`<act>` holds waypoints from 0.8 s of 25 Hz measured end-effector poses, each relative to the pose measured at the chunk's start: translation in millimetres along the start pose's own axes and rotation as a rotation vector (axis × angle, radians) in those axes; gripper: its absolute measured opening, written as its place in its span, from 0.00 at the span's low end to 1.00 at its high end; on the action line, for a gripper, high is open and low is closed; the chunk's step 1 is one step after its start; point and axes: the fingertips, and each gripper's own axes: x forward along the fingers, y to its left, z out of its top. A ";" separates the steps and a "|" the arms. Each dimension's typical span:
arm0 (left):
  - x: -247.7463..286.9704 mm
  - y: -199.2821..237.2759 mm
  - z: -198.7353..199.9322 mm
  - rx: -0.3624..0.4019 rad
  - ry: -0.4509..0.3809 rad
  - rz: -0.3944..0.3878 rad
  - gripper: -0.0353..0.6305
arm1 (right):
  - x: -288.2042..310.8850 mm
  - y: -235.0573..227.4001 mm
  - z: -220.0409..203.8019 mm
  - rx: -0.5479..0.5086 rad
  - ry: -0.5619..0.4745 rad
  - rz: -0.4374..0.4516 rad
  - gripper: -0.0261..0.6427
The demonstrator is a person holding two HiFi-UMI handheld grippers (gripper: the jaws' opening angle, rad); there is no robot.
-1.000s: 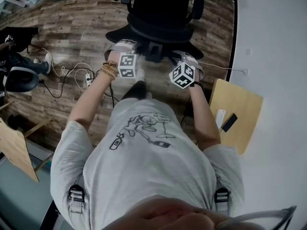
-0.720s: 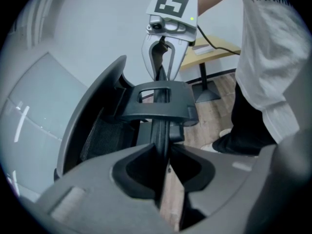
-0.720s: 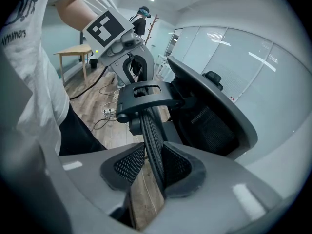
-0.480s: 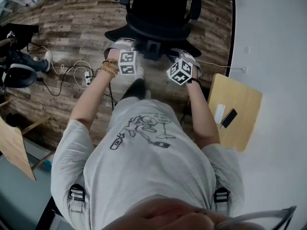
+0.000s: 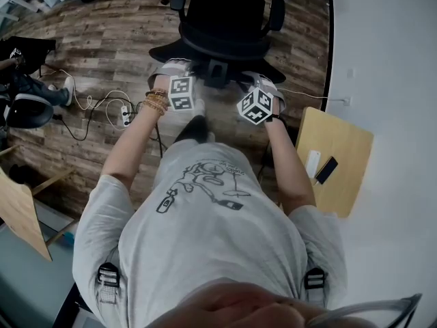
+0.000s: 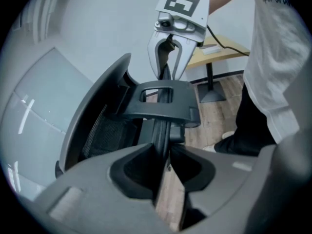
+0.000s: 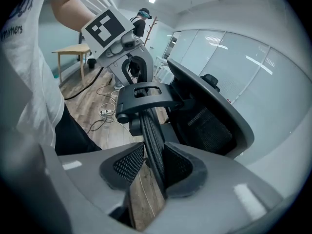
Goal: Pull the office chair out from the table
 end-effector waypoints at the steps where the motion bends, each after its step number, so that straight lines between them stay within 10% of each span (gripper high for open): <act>1: -0.1 1.4 0.6 -0.005 0.003 0.003 0.21 | -0.5 -1.6 0.6 0.005 -0.006 0.000 0.23; 7: -18.7 7.5 5.5 -0.126 -0.041 0.038 0.23 | -17.1 -4.8 11.1 0.079 -0.049 -0.007 0.21; 20: -129.6 48.8 65.4 -0.700 -0.547 0.185 0.06 | -109.6 -23.7 86.1 0.532 -0.498 0.008 0.08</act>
